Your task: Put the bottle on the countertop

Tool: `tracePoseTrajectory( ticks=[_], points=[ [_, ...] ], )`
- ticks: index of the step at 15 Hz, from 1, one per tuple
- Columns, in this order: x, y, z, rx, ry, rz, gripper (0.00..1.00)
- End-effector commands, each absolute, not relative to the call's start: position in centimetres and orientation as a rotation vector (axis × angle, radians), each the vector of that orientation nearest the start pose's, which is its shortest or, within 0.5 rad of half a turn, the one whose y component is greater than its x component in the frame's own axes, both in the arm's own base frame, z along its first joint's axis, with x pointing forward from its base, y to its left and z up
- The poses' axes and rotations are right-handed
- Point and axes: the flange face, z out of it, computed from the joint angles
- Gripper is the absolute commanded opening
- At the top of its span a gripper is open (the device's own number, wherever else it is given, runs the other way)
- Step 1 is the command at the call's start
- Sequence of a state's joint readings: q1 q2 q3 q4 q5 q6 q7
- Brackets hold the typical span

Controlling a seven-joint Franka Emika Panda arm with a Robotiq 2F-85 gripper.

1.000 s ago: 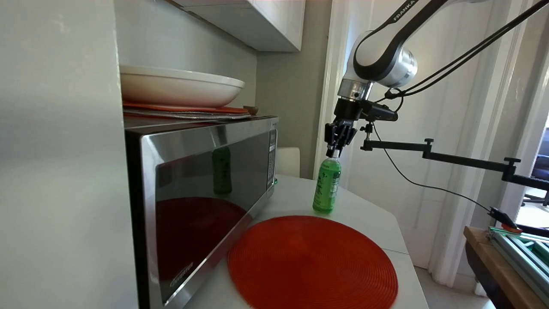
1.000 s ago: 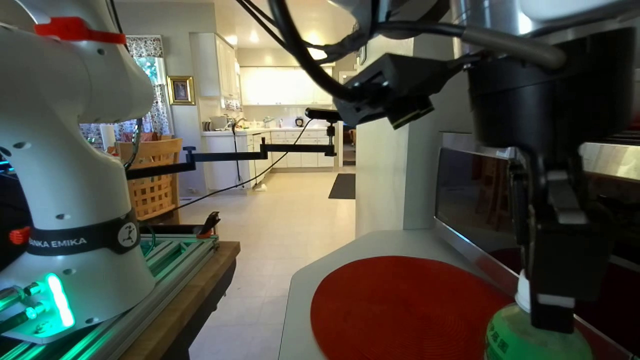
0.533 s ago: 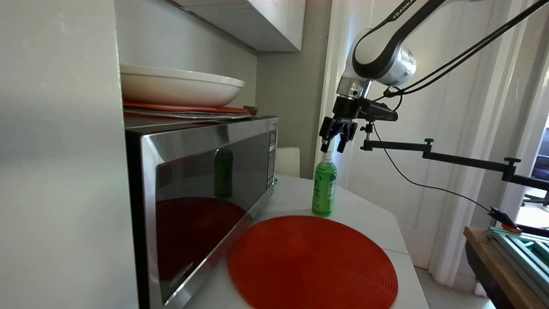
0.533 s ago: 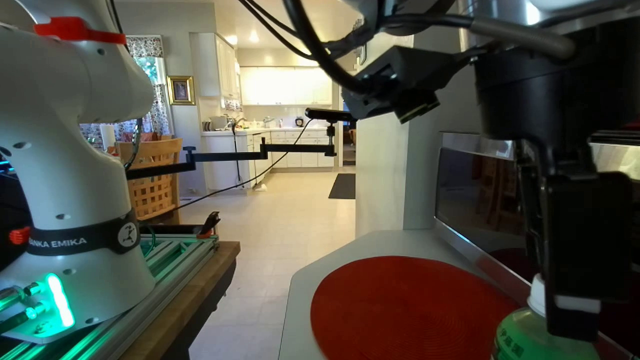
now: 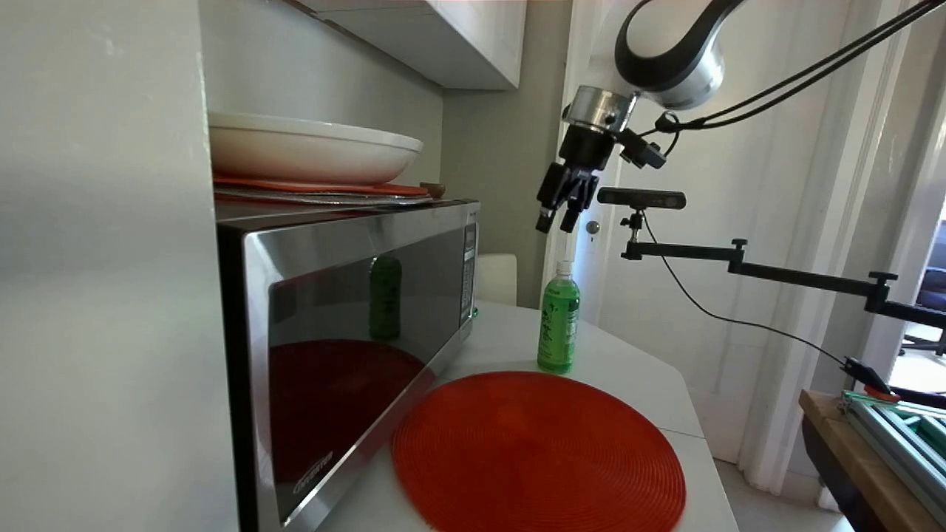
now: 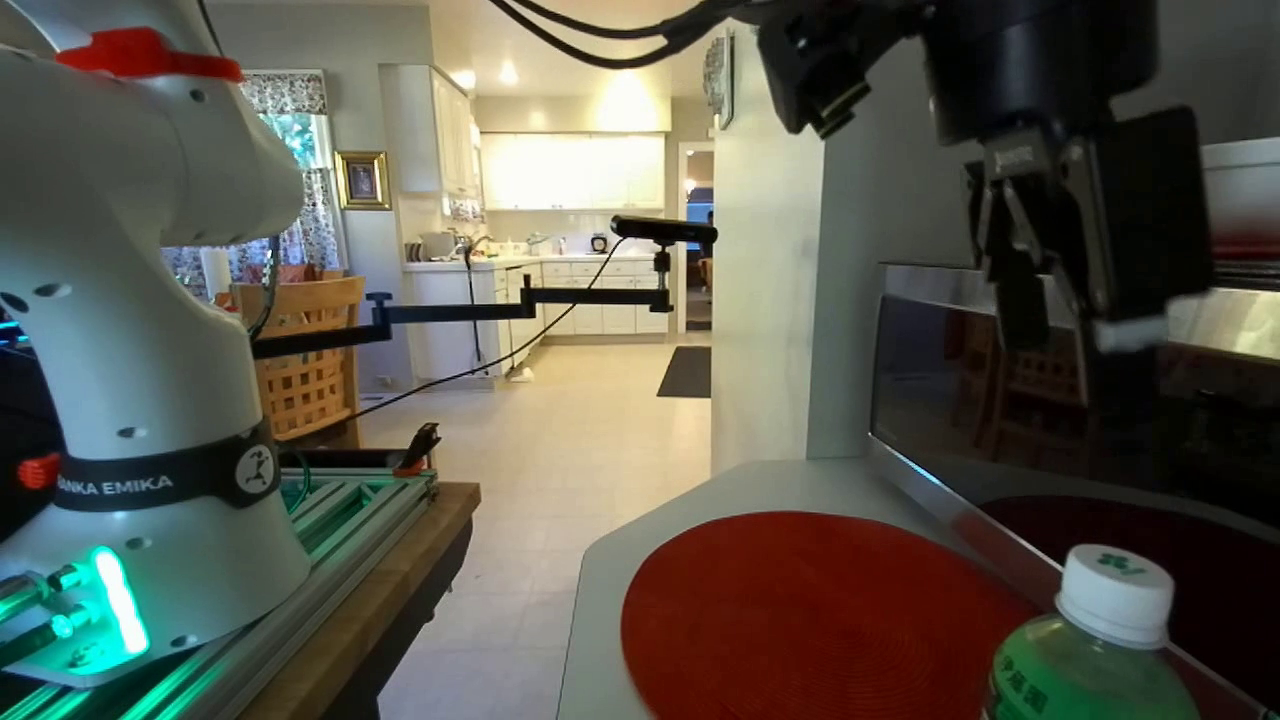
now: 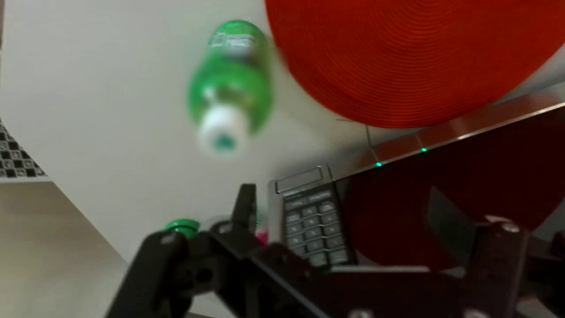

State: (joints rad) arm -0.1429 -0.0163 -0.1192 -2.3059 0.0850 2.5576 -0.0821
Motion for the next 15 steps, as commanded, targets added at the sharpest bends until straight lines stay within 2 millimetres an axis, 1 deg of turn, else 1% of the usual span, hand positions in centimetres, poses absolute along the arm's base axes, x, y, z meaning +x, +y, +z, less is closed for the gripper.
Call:
tracePoseTrajectory(
  ticks=[1, 2, 4, 5, 6, 7, 8, 9, 10, 12, 15],
  points=[
    [50.8, -9.1, 41.1, -3.115, 0.066, -0.435, 1.0],
    [50.7, -7.0, 42.0, -3.115, -0.022, -0.42, 1.0],
    [50.8, -3.5, 42.6, -3.118, -0.191, -0.371, 1.0],
    [50.9, -2.0, 42.6, -3.128, -0.269, -0.332, 1.0],
    [50.9, -0.4, 42.0, -3.148, -0.34, -0.296, 1.0],
    [50.9, 0.6, 41.7, -3.17, -0.411, -0.26, 1.0],
    [51.0, 1.9, 40.7, -3.186, -0.492, -0.233, 1.0],
    [51.0, 2.8, 40.4, -3.204, -0.564, -0.205, 1.0],
    [51.3, 3.7, 39.3, -3.22, -0.64, -0.2, 1.0],
    [51.9, 4.9, 37.9, -3.245, -0.758, -0.223, 1.0],
    [52.6, 5.9, 35.7, -3.258, -0.895, -0.263, 1.0]
  ],
)
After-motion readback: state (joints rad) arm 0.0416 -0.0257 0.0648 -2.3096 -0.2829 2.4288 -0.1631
